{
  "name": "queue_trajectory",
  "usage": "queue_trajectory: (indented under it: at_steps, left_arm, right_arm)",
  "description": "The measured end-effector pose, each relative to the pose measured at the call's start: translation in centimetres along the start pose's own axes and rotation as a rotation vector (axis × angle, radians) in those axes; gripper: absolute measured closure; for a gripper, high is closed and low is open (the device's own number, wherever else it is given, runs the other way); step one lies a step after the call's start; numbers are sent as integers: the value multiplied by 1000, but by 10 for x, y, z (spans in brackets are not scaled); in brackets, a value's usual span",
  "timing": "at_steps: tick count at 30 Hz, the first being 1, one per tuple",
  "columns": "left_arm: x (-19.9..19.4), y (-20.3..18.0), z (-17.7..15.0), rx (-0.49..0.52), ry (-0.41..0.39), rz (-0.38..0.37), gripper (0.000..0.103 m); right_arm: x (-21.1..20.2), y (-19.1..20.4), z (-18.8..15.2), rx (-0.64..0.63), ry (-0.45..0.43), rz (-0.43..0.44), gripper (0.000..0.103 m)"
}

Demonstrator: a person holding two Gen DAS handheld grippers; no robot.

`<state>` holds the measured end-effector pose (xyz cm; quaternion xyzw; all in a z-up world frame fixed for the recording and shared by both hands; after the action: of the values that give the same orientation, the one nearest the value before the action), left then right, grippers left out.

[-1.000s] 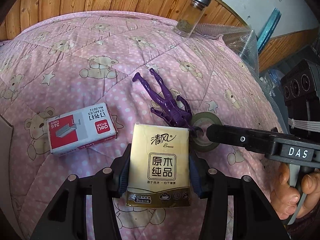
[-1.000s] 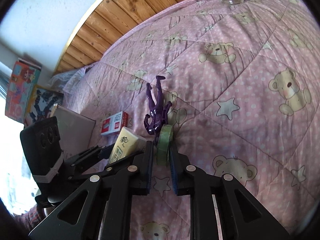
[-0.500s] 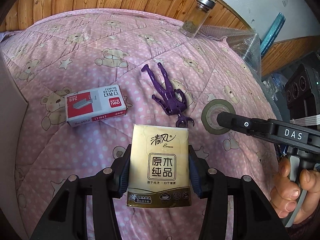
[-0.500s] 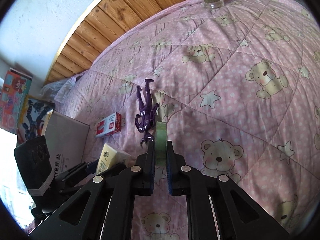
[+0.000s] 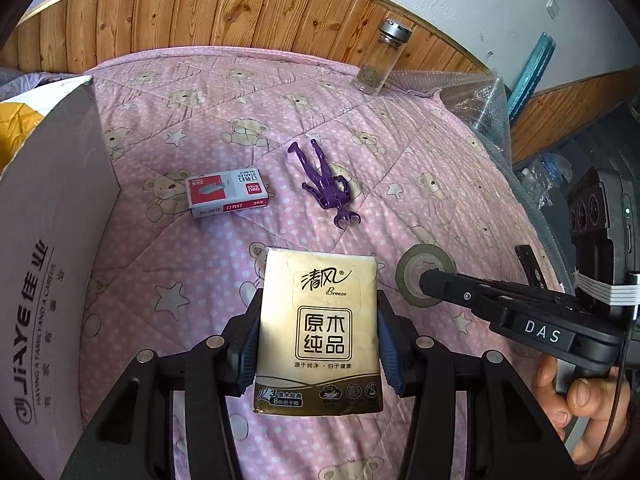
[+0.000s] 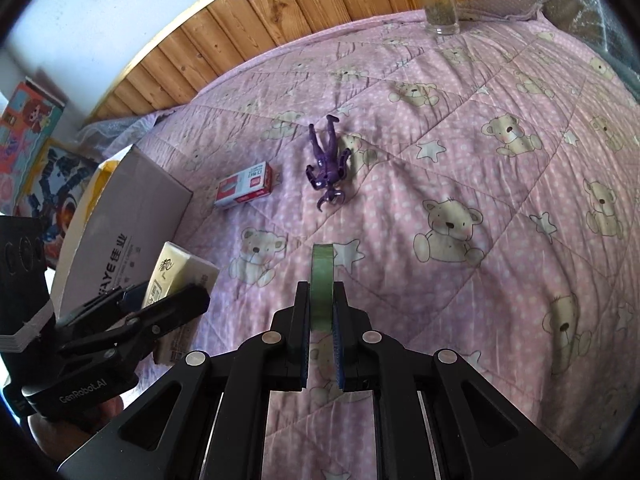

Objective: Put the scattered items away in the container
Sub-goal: 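Carry the tissue pack and tape roll with both tools over the box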

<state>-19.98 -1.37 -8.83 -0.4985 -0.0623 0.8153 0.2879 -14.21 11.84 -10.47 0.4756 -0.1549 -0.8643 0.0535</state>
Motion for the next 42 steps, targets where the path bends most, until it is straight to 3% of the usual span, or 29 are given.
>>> queue_trajectory:
  at_steps: [13, 22, 42]
  left_arm:
    - [-83, 1, -40, 1, -102, 22, 52]
    - [-132, 3, -66, 4, -176, 91, 52]
    - [-212, -1, -89, 10, -312, 98, 52]
  right_arm:
    - [-43, 65, -47, -91, -44, -25, 92]
    - [-63, 97, -78, -134, -58, -19, 92]
    - [-108, 178, -98, -308, -121, 5, 92]
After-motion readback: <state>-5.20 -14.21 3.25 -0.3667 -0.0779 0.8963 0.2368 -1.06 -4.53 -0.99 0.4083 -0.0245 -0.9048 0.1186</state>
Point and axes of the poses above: each gripper's, at about its wrist camera, not at the fingertips, and x roughly the way its jaws point, y to its left, z to its top, the point moved 4 cm from there along x, roughly the way its jaws point, and after that the axes turned 6 degrees about -x, right-handed, at the moved point
